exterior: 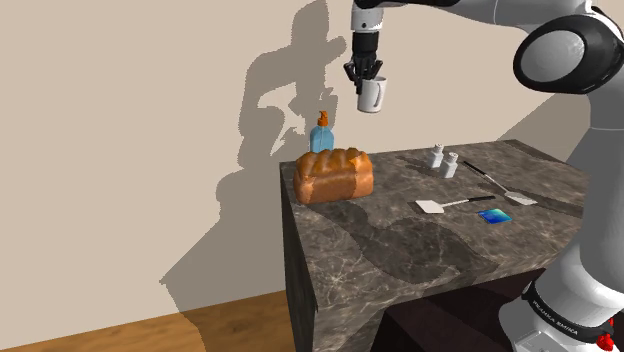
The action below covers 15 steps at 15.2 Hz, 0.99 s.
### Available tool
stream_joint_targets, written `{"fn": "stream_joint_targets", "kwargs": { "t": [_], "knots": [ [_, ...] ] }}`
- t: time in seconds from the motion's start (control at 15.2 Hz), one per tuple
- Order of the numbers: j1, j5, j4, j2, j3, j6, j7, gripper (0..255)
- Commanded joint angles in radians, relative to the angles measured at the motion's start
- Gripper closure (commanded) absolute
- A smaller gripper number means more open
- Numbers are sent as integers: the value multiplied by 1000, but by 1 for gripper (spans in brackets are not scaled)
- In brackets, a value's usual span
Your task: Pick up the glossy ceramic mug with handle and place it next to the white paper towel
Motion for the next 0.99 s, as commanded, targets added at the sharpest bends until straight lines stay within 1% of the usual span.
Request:
{"fn": "stream_joint_targets", "kwargs": {
  "t": [0.0,0.26,0.46,0.53,0.66,0.79,0.92],
  "knots": [
    [1,0,54,16,0,-38,-1,255],
    [3,-2,195,68,-1,-127,-5,255],
    [5,-3,338,130,-2,-209,-9,255],
    [-9,-1,198,45,-4,-152,-21,255],
    [-34,2,16,-71,-9,-85,-47,255],
    [-57,4,-118,-161,-18,-39,-76,255],
    [-79,5,-225,-237,-30,-6,-107,255]
  ]
}}
